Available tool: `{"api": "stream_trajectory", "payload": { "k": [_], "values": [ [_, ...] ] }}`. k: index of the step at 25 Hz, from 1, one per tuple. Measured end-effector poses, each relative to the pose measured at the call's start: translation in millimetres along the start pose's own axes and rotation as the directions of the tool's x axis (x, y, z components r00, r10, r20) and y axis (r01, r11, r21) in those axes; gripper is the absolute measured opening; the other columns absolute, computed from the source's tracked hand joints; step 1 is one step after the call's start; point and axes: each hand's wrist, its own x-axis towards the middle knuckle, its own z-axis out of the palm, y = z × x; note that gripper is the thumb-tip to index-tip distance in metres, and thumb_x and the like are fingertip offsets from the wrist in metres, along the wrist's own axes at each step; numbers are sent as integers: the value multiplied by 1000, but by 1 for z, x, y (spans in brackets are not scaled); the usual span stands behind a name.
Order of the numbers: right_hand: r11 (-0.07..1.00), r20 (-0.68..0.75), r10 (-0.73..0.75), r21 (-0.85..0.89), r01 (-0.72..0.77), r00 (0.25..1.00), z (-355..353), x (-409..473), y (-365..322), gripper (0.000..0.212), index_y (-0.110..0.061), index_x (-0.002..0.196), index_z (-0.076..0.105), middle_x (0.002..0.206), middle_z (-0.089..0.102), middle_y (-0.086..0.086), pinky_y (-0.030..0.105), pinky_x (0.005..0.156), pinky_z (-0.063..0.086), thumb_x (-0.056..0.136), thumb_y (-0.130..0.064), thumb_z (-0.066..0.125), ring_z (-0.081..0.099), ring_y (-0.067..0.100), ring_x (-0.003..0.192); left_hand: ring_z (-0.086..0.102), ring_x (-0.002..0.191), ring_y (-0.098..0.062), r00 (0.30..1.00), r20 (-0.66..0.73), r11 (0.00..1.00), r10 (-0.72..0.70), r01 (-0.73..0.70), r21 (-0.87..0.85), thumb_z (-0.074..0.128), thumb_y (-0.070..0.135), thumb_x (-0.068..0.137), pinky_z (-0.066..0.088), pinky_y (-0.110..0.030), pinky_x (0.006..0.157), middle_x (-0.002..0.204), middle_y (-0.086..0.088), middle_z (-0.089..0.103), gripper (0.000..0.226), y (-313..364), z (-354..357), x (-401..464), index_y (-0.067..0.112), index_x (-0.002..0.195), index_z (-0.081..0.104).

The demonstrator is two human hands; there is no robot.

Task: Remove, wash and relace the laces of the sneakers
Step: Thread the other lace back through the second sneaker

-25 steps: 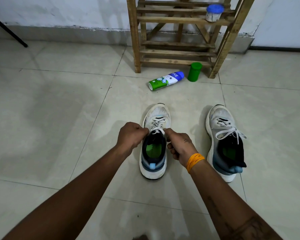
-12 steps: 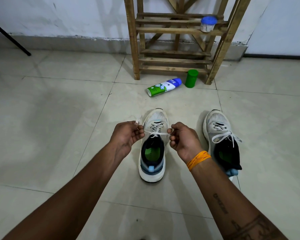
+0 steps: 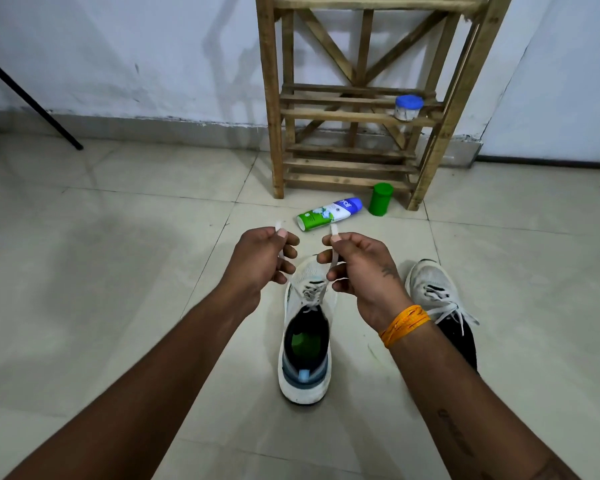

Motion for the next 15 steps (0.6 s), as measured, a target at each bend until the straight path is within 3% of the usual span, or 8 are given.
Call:
{"api": "stream_trajectory", "payload": {
  "k": [8,15],
  "values": [
    [987,3,-161,-17,161,987,10,-10,-35,20,-8,97,72,78,71,4,25,50,44,101,-24,60,53,15,54,64,66,-18,984,14,982,176,-176,65,50,21,108,49,-29,56,83,-4,71,27,37,0,-15,12,104,75],
    [957,10,-288,-34,289,957,14,-19,-55,20,-10,102,72,76,72,3,26,49,43,105,-22,56,55,16,54,65,66,-17,964,38,959,264,-267,98,55,14,105,52,-31,58,82,-4,75,23,51,-3,-21,17,101,77]
  ]
}}
